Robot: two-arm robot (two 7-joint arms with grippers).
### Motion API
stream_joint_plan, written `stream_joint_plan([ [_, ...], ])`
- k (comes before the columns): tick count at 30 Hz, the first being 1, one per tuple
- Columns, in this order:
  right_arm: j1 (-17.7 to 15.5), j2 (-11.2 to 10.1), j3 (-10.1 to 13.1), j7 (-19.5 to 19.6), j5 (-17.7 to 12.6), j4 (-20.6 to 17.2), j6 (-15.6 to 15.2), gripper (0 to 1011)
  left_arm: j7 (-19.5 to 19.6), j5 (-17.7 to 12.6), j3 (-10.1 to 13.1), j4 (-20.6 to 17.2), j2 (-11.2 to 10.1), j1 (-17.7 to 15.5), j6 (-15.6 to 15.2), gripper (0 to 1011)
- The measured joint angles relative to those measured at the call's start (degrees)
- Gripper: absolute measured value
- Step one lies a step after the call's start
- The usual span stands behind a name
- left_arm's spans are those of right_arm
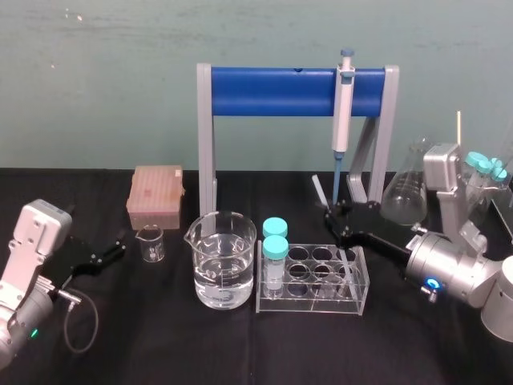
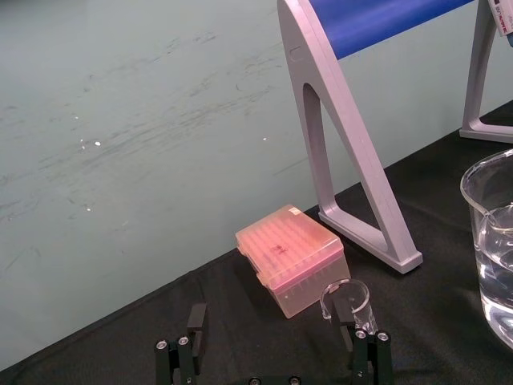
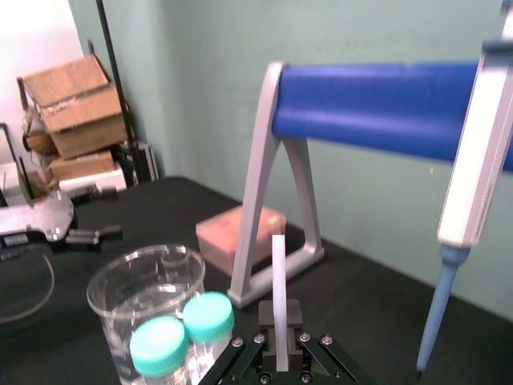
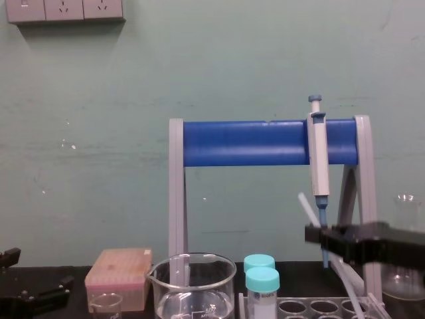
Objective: Pick up the stirring rod with one hand, then place it down.
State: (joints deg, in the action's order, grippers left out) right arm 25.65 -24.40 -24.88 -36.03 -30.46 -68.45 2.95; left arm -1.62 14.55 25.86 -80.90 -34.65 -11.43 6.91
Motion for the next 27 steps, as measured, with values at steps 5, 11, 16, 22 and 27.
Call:
stream_joint_plan([
  [5,-0.2,-0.1,1.2,0.0,-0.9,-2.0,1.3,72,0.0,0.0,0.0,0.0,0.0,0.0,0.0,1000],
  [11,-0.9,-0.3,3.7,-0.6,-3.7,-5.4,3.3,72,0.0,0.0,0.0,0.0,0.0,0.0,0.0,1000],
  [16,-1.3,-0.8,5.4,-1.0,-5.4,-7.8,5.5,72,0.0,0.0,0.0,0.0,0.0,0.0,0.0,1000],
  [22,-1.9,-0.4,6.9,-1.1,-4.3,-7.5,12.6,72,0.0,0.0,0.0,0.0,0.0,0.0,0.0,1000],
  [27,-2.8,0.2,8.0,-2.9,-2.2,-5.4,20.6,72,0.0,0.0,0.0,0.0,0.0,0.0,0.0,1000],
])
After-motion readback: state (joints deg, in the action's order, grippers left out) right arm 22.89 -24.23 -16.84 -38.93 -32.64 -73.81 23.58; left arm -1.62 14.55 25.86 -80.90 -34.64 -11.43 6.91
